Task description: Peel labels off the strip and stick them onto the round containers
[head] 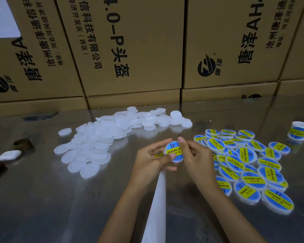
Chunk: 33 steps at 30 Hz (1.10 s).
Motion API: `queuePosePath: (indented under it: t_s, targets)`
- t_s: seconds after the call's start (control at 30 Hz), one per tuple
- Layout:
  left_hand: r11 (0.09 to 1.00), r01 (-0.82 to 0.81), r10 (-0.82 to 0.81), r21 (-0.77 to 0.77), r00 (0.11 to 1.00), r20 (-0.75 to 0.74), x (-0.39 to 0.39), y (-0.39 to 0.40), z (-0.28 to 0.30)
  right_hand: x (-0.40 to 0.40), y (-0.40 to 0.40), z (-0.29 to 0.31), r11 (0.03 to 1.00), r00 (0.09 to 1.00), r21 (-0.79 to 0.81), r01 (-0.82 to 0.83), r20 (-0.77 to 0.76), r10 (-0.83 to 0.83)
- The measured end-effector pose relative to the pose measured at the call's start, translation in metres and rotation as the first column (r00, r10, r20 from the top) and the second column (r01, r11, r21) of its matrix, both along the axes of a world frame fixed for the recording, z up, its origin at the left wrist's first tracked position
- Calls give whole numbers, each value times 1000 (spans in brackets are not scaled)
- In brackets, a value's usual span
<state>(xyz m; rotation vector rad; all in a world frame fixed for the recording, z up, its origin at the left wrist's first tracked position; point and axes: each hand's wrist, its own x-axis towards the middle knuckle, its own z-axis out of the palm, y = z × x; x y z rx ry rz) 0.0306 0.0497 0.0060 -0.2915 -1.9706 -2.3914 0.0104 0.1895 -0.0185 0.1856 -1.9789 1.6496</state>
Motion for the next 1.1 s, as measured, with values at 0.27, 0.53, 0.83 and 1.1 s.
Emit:
queuePosePath:
  t_s: [0.27,0.53,0.83,1.1]
  targets:
    - [973,-226,227,53,974,-14,-5,-10,-1,8,-6,3,939,913,39,-342,250,322]
    - [959,-275,272,71,961,54,-4,-11,-2,14,-8,11,883,806,-108,-456,370,461]
    - [946,-309,300,96,949,97,-7,-14,-2,-4,13,11,868,838,-496,-40,456,300]
    - [935,-354,347,27,927,144,-10,-16,-7,-12,41,14,522,884,-843,127,335,327]
